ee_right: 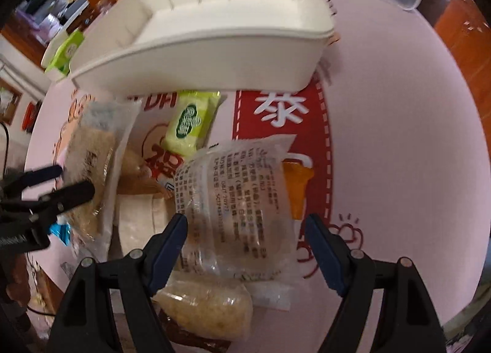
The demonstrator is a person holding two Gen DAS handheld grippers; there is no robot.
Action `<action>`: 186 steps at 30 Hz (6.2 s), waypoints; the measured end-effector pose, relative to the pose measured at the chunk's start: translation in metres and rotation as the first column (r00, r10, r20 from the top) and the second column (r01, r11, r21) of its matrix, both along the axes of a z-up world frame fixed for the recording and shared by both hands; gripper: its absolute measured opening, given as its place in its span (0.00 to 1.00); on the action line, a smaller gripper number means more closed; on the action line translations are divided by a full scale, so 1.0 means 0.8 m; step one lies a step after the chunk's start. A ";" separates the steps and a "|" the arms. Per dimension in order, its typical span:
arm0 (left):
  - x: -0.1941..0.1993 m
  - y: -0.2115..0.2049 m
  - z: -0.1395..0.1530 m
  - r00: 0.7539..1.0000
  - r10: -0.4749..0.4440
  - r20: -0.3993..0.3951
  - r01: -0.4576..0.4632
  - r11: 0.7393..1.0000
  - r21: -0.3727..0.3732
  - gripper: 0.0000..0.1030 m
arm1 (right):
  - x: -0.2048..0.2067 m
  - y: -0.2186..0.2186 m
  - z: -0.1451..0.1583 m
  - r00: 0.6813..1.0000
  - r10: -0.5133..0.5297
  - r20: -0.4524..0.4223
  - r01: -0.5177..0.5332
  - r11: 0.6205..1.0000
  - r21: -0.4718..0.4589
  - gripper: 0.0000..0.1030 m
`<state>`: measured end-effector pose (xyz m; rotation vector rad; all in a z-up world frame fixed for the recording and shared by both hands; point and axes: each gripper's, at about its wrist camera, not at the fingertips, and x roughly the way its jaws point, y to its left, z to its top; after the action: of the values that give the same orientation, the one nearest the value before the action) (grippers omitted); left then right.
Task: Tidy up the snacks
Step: 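Grasp the bread loaf with the left gripper while the right grasps a clear snack pack, then lift both packs and lower them into the white tray, opening both grippers, then grasp the blue-wrapped cake with the left gripper while the right grasps the white chip bag, then carry both snacks over the white tray and release them inside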
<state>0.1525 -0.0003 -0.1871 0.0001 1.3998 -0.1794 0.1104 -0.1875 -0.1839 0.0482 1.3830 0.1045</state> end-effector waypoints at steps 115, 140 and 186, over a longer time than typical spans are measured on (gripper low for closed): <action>-0.106 0.128 0.225 0.868 -0.055 0.494 0.135 0.982 -0.129 1.00 | -0.084 0.061 0.209 0.915 -0.094 0.392 0.051 0.992 0.118 0.83; -0.140 0.179 -0.002 0.923 -0.349 0.162 0.347 0.937 0.042 1.00 | -0.139 0.171 0.027 0.912 0.383 0.147 -0.404 0.903 0.148 0.81; -0.109 0.118 0.140 0.949 -0.146 0.279 0.204 0.960 -0.190 0.31 | -0.097 0.146 0.146 0.895 0.252 0.369 -0.334 0.926 0.178 0.49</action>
<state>0.0656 0.0940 -0.0750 -0.0308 1.1082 -0.4649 0.0325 -0.0709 -0.0673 0.0174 1.0152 0.5128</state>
